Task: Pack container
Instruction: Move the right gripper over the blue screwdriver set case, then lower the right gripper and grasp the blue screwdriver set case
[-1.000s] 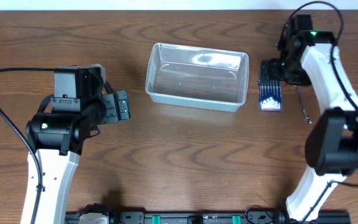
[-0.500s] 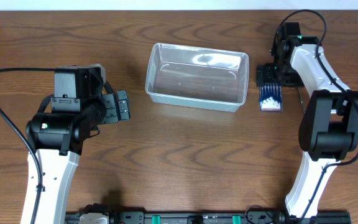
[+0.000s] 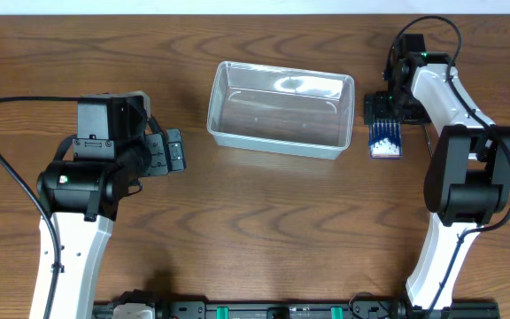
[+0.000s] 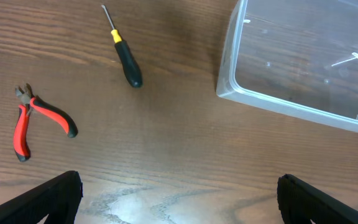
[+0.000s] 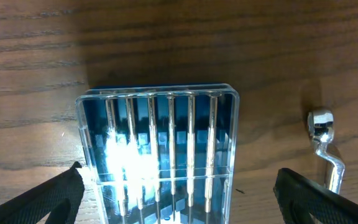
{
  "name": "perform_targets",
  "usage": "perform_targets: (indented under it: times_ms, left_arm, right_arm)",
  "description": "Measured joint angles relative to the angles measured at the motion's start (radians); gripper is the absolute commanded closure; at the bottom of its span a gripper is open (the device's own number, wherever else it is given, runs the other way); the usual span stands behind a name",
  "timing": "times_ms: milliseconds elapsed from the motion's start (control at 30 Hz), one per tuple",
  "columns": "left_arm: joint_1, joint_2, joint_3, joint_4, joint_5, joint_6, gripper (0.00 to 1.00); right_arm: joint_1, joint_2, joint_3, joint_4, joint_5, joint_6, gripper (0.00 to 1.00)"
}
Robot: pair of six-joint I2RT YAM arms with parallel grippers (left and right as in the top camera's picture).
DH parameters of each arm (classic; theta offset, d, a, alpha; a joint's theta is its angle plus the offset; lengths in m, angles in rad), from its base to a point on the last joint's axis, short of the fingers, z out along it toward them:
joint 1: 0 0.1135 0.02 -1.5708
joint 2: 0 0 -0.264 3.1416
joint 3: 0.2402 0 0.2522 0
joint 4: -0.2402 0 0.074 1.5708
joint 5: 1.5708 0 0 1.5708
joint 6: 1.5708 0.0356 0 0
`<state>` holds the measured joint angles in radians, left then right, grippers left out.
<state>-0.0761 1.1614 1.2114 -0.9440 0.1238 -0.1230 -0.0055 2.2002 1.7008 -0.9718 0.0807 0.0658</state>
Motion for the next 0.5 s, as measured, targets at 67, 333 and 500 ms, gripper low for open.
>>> perform_targets:
  times_ms: [67,333,500]
  left_arm:
    - [0.000,0.000,0.000,0.000,0.000,0.000,0.01]
    - [0.000,0.000,0.000,0.000,0.000,0.000,0.02]
    - [0.000,0.000,0.000,0.000,0.000,0.000,0.02]
  right_arm:
    - [0.000,0.000,0.000,0.005,-0.002,-0.002,0.01]
    - [0.000,0.012,0.000,0.012,-0.004,-0.003,0.01]
    - [0.000,0.046,0.001,-0.001,-0.038,-0.003,0.01]
